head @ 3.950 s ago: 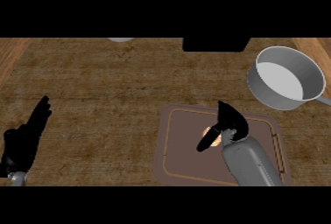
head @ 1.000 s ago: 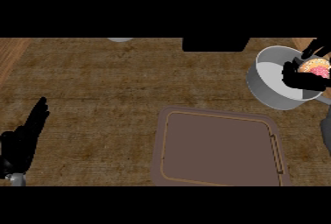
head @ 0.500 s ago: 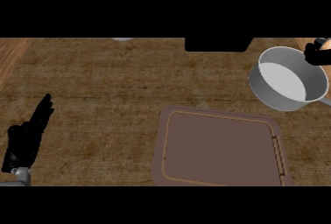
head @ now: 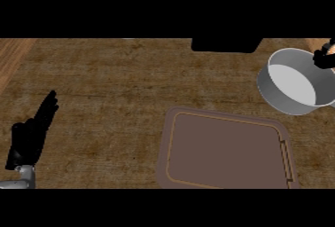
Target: Pick the cupcake from the tray and place it in the pot
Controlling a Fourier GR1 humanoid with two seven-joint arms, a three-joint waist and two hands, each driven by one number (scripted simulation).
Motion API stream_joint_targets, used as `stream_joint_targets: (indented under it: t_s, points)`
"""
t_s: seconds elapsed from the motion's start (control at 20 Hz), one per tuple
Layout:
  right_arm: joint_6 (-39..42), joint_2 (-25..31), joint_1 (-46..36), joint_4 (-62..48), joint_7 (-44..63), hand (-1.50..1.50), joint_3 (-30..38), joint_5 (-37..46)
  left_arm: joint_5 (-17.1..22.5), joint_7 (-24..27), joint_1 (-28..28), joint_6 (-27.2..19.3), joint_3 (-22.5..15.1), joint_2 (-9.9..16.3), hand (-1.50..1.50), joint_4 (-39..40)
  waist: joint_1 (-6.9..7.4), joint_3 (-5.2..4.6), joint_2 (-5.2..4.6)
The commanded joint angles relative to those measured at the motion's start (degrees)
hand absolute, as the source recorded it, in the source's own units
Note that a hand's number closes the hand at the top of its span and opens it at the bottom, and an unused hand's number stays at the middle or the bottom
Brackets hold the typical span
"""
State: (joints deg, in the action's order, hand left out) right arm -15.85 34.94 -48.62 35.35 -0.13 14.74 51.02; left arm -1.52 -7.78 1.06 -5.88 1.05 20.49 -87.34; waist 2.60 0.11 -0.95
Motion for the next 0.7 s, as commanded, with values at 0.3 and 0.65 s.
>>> stream_joint_targets:
  t_s: [0.3, 0.65]
  points:
    - [-0.59, -0.03, -6.89, -18.42, -8.03, -1.50, 7.69, -6.10, -0.56, -1.84, 1.17, 0.15, -0.45, -0.66, 0.00, -2.52, 1.58, 0.16, -0.56]
    - [-0.94, 2.68, -7.56, -20.69, -17.52, -1.50, 12.24, -10.42, -1.58, 1.34, -0.87, 0.12, -0.43, -1.39, 0.00, -0.75, 1.13, 0.16, -0.55]
